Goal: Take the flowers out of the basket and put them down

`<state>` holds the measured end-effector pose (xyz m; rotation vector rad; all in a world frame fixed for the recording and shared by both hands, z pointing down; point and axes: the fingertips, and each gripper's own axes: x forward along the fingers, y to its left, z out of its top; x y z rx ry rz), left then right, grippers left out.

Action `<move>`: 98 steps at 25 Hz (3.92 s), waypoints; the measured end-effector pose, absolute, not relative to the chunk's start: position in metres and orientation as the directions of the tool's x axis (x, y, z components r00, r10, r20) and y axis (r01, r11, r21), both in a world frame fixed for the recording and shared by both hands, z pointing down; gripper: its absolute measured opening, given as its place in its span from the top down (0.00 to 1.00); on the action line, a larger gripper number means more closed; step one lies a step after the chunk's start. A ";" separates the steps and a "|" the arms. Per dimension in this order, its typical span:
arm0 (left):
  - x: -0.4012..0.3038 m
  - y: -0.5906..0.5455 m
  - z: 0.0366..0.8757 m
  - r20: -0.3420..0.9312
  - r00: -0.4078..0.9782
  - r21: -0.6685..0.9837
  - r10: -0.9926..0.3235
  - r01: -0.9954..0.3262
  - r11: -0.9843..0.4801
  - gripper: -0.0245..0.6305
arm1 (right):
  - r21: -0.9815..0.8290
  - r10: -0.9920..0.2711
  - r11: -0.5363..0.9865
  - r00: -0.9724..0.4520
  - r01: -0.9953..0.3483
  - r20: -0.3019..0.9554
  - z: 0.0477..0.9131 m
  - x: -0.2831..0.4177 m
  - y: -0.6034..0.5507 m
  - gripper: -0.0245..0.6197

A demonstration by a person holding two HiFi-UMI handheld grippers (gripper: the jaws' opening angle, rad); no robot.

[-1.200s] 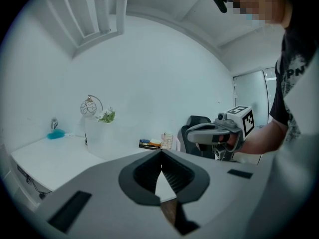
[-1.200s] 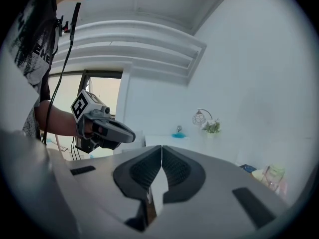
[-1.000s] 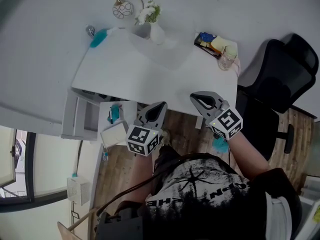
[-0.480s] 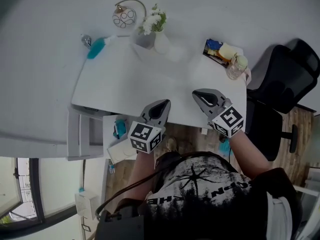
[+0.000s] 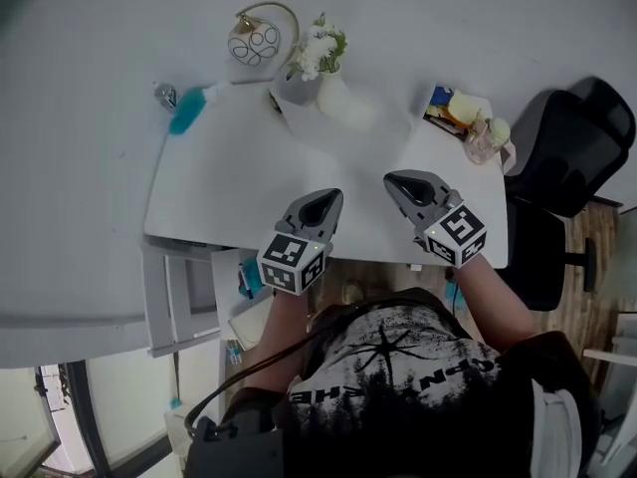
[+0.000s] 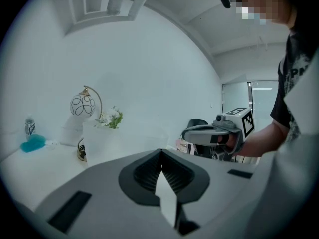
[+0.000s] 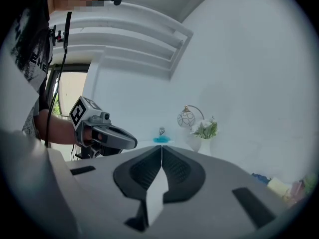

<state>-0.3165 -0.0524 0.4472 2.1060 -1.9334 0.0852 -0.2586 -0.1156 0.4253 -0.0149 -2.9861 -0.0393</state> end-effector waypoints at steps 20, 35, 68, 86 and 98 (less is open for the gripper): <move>-0.374 -0.093 0.446 0.219 0.198 0.179 -0.955 -0.971 -0.160 0.95 | 0.001 -0.058 0.998 -0.983 -0.059 0.175 0.418 -0.307 -0.133 0.93; -0.407 -0.158 0.426 0.212 0.233 0.182 -0.949 -0.964 -0.196 0.95 | 0.009 -0.067 0.998 -0.979 -0.066 0.193 0.360 -0.347 -0.202 0.93; -0.484 -0.201 0.447 0.218 0.162 0.258 -0.962 -0.961 -0.103 0.95 | -0.056 -0.035 0.996 -0.859 -0.073 0.511 0.523 -0.522 -0.340 0.50; -0.493 -0.211 0.448 0.177 0.142 0.288 -0.974 -0.954 -0.087 0.95 | -0.019 0.009 1.000 -0.906 0.000 0.422 0.544 -0.571 -0.340 0.57; -0.493 -0.206 0.444 0.177 0.119 0.288 -0.977 -0.956 -0.065 0.95 | -0.004 0.032 0.999 -0.895 0.033 0.445 0.537 -0.564 -0.329 0.58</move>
